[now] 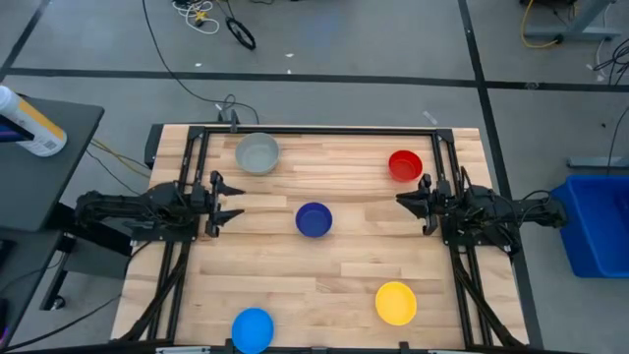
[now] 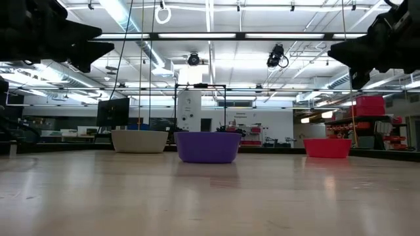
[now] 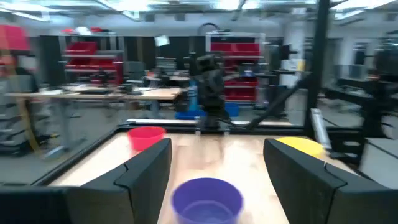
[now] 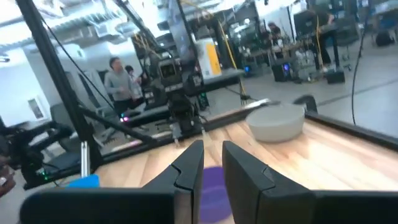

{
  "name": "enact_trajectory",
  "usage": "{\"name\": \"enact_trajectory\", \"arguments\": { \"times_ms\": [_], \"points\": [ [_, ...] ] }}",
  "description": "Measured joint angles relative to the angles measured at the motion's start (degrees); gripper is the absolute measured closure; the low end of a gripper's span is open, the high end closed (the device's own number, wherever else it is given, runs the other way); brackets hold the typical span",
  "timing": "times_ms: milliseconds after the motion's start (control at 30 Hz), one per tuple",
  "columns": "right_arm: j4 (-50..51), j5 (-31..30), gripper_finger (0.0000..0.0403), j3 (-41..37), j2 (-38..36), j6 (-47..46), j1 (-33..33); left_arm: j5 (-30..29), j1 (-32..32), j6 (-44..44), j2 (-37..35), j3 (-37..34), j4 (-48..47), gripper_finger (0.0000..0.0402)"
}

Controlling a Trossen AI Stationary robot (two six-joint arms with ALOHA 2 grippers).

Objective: Nest bowls inside each other
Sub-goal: Stack the red bowl into the gray bowl

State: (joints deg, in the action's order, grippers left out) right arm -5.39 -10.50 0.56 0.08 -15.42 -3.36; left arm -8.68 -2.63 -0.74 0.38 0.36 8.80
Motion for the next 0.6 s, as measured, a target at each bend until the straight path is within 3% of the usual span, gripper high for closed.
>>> {"name": "enact_trajectory", "arguments": {
  "times_ms": [133, 233, 367, 600],
  "points": [
    [3.51, 2.56, 0.0334, 0.0, 2.15, 0.67, 0.08, -7.48, 0.0, -0.54, 0.0, 0.0, -0.44, 0.0141],
    [4.13, 5.84, 0.0323, 0.02, 6.49, -1.59, 0.04, -8.03, 0.0, -0.47, 0.0, 0.0, -1.98, 0.0141],
    [3.5, 4.51, 0.0295, 0.01, 15.01, -3.63, 0.09, -8.12, 0.0, 0.93, 0.0, 0.0, -4.38, 0.0141],
    [-13.27, 6.39, 0.0241, 0.3, 31.71, 0.62, 1.39, -8.16, 0.0, 1.14, 0.0, 0.0, -4.7, 0.0141]
  ]
}}
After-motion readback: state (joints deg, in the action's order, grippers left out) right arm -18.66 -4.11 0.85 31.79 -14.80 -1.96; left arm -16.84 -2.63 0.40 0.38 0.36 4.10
